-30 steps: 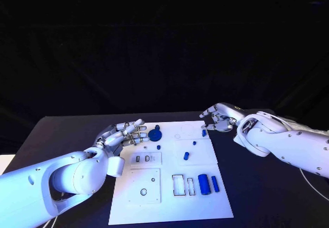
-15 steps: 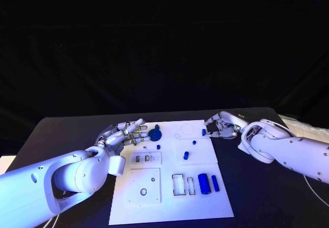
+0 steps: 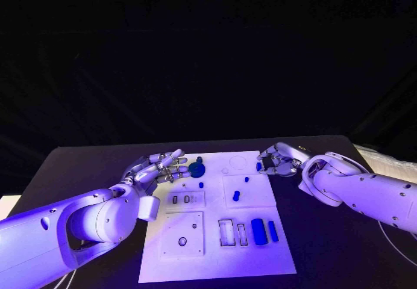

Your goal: Assemble the parts on the task board

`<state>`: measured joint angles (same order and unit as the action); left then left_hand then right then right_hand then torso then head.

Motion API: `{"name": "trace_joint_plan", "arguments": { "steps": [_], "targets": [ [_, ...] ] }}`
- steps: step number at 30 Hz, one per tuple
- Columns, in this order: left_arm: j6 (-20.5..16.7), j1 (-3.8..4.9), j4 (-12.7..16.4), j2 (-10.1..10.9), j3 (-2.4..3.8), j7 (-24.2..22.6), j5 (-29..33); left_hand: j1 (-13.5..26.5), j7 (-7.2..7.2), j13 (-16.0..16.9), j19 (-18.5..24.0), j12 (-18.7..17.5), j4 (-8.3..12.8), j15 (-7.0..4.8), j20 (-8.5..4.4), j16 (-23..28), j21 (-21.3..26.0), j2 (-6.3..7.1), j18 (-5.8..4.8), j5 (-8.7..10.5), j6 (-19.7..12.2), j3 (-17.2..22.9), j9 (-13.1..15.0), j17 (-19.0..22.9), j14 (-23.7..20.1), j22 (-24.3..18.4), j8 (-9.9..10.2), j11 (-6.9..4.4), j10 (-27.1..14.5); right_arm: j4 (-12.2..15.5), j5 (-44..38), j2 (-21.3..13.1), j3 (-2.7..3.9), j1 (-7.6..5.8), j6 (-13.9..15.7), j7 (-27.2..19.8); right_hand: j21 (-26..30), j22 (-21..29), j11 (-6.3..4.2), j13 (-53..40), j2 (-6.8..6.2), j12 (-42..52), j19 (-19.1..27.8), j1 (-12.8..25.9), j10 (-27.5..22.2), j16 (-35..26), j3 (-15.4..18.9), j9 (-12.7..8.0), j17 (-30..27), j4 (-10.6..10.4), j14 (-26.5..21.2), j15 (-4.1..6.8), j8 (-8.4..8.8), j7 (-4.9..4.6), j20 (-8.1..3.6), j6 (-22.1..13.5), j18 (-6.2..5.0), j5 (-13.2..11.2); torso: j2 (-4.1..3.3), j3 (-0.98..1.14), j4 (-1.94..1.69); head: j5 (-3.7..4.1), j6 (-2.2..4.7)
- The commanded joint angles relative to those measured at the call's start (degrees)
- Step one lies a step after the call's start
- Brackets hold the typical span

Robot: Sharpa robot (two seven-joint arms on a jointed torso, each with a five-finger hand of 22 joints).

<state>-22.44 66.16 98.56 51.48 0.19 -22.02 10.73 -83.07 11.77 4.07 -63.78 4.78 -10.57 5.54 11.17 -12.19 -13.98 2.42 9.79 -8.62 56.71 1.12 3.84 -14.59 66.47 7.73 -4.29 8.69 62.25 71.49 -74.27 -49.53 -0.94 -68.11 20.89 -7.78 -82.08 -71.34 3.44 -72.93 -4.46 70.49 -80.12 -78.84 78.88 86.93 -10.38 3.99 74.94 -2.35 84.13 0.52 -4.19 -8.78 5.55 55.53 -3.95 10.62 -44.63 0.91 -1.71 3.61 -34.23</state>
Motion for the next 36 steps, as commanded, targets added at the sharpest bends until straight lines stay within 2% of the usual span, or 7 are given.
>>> {"name": "trace_joint_plan", "arguments": {
  "steps": [1,4,8,19,25,27,36],
  "targets": [
    [1.20,0.05,0.05,-0.12,0.04,-0.20,-0.15,-0.39,0.10,-0.07,-0.09,-0.20,0.25,0.00,0.12,0.28,0.30,0.01,0.40,0.08,-0.26,0.06,-0.08,-0.06,-0.35,-0.09,0.23,0.06,-0.40,-0.60,0.24,0.60,0.00,0.14,-1.52,0.44,0.00,-0.09,0.15,-0.14,0.58,0.44,-0.07,-0.17,0.38,0.23,-0.52,0.06,8.78,0.06,4.57,0.12,-0.04,-0.03,0.00,0.56,0.10,-0.62,0.04,-0.05,0.02,-0.02,0.03],
    [1.19,0.05,0.05,-0.14,0.04,-0.20,-0.15,-0.39,0.10,-0.07,-0.09,-0.20,0.25,0.00,0.12,0.28,0.30,0.01,0.40,0.08,-0.26,0.06,-0.08,-0.06,-0.35,-0.09,0.23,0.06,-0.40,-1.07,0.77,1.06,0.00,0.19,-2.03,0.33,-0.04,-0.16,0.07,-0.50,1.26,0.82,-0.10,-0.37,0.65,0.26,-1.16,0.13,8.87,0.19,4.58,0.17,-0.29,0.08,-0.02,1.37,0.11,-1.40,0.04,-0.06,0.02,-0.01,0.23],
    [1.13,0.05,0.03,-0.16,0.04,-0.20,-0.15,-0.39,0.10,-0.07,-0.09,-0.20,0.25,0.00,0.12,0.28,0.30,0.01,0.40,0.08,-0.26,0.06,-0.08,-0.06,-0.35,-0.09,0.23,0.06,-0.40,-1.42,1.10,1.60,0.00,0.25,-2.76,0.35,-0.12,-0.31,-0.10,-0.87,1.66,1.21,-0.17,-0.44,0.91,0.29,-1.71,0.20,8.94,0.36,4.59,0.29,-0.57,0.30,-0.07,2.35,0.13,-1.77,0.09,-0.02,0.06,-0.19,0.06],
    [1.09,0.05,0.03,-0.14,0.04,-0.21,-0.15,-0.39,0.10,-0.07,-0.09,-0.20,0.25,0.00,0.12,0.28,0.30,0.01,0.40,0.08,-0.26,0.06,-0.08,-0.06,-0.35,-0.09,0.23,0.06,-0.40,-1.88,1.15,2.00,0.00,0.30,-3.13,0.66,-0.14,-0.36,-0.97,-1.05,2.05,1.25,-0.15,-0.09,0.97,0.29,-2.73,0.57,9.00,0.79,4.60,0.97,-1.80,1.40,-0.62,5.87,0.12,-2.29,0.10,-0.03,0.10,-0.34,-0.20],
    [1.10,0.05,0.03,-0.14,0.04,-0.21,-0.15,-0.43,0.13,-0.09,-0.08,-0.25,0.36,0.00,0.13,0.33,0.35,-0.04,0.40,0.09,-0.31,0.10,-0.08,-0.14,-0.39,-0.09,0.27,0.07,-0.45,-2.00,0.96,2.12,0.01,0.31,-1.77,0.86,-0.20,-0.51,-1.90,-1.23,2.49,1.33,-0.24,-0.30,1.11,0.32,-3.51,1.12,9.11,1.40,4.62,1.70,-3.25,2.56,-1.24,8.82,0.13,-2.44,0.11,-0.01,0.07,-0.23,-0.17],
    [1.11,0.05,0.02,-0.15,0.04,-0.20,-0.15,-0.43,0.13,-0.09,-0.08,-0.25,0.36,0.00,0.13,0.33,0.35,-0.04,0.40,0.09,-0.31,0.10,-0.08,-0.14,-0.39,-0.09,0.27,0.07,-0.45,-2.05,0.90,2.14,0.01,0.31,-1.32,1.08,-0.26,-0.66,-2.35,-1.28,3.05,1.33,-0.33,-0.73,1.22,0.35,-4.24,1.33,9.20,1.89,4.65,2.12,-3.73,3.02,-1.66,9.66,0.16,-4.19,0.12,-0.01,0.05,-0.25,-0.20],
    [1.07,0.05,-0.10,-0.17,0.04,-0.20,-0.15,-0.47,0.13,-0.09,-0.08,-0.26,0.41,0.00,0.12,0.34,0.36,-0.09,0.40,0.08,-0.31,0.13,-0.08,-0.17,-0.39,-0.10,0.27,0.07,-0.46,-0.53,2.15,1.86,0.17,0.31,1.05,2.44,-0.42,-1.08,-2.66,-1.38,3.92,1.31,-0.56,-1.09,1.43,0.39,-5.66,1.49,9.35,2.77,4.68,2.49,-4.06,3.35,-2.16,10.07,0.27,-5.98,0.16,-0.06,0.07,-0.40,-0.23]
  ]
}}
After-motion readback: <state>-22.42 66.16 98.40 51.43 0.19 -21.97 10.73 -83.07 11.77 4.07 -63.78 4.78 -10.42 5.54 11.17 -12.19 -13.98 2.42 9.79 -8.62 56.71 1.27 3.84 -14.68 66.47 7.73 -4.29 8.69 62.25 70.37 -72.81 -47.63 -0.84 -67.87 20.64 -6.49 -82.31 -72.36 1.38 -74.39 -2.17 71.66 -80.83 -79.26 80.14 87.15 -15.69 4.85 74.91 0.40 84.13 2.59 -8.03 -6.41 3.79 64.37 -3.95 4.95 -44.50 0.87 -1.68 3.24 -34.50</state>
